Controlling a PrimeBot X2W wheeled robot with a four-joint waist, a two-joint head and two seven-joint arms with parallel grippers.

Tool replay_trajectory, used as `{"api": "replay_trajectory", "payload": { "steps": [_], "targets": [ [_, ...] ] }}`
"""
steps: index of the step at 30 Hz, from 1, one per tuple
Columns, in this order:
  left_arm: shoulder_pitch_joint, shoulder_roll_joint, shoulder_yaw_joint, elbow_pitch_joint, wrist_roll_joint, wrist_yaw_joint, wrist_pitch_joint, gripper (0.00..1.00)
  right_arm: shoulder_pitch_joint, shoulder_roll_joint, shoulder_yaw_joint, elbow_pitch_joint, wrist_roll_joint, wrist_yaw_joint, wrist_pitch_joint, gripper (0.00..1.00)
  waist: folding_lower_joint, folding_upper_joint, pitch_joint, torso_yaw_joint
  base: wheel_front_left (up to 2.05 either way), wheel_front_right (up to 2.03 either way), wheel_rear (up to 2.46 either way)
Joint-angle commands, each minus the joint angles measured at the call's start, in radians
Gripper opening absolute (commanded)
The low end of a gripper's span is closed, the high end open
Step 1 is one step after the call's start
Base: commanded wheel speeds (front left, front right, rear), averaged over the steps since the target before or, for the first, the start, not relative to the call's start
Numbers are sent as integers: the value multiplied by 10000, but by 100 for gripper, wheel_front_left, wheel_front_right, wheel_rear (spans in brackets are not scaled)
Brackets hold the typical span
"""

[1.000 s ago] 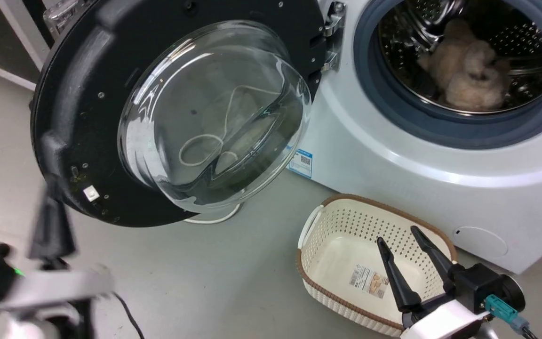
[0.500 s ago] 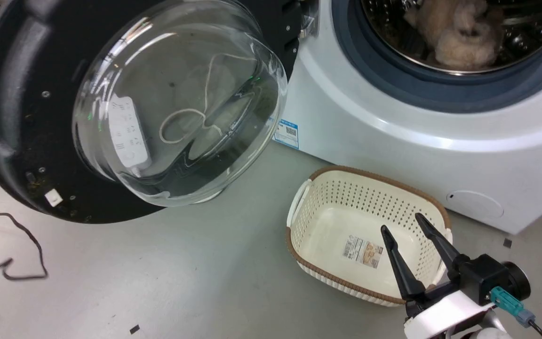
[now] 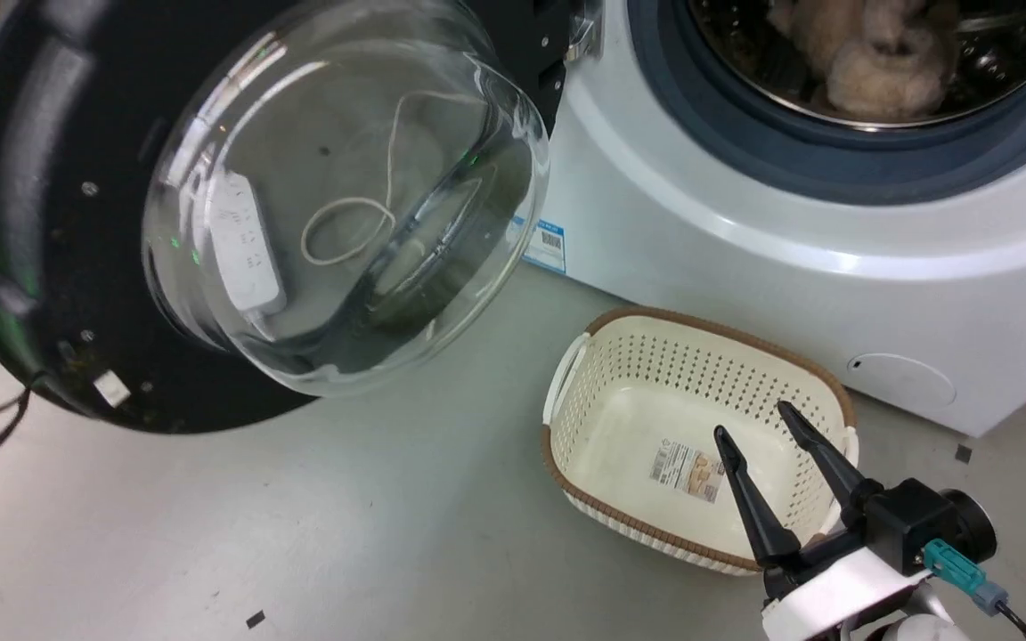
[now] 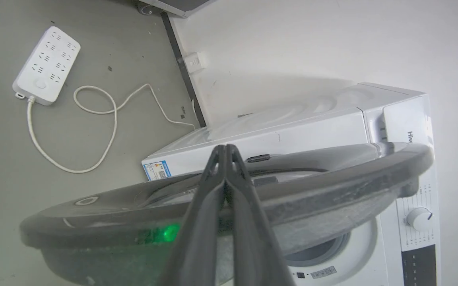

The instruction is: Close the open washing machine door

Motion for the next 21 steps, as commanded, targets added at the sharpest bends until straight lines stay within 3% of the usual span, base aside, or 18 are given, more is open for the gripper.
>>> {"api": "replay_trajectory", "payload": {
  "steps": [1, 8, 14, 21],
  "targets": [
    [290, -182, -82, -133, -103, -88, 217, 0, -32, 42, -31, 29, 33, 8, -49, 100, 0, 0, -126, -23, 0, 0, 0],
    [1682, -914, -296, -1652, -651, -137, 1522, 0, 266, 292, -384, 121, 16, 8, -49, 100, 0, 0, -807, -20, 0, 0, 0],
    [3367, -2041, -786, -3549, -807, -50, 2334, 0, 566, 549, -773, 183, -77, 8, -49, 100, 0, 0, -1429, -131, 0, 0, 0],
    [5565, -3263, -1665, -5748, -1038, 231, 2663, 0, 884, 770, -1060, 241, -227, 8, -49, 100, 0, 0, -1966, -729, 0, 0, 0]
  ]
}}
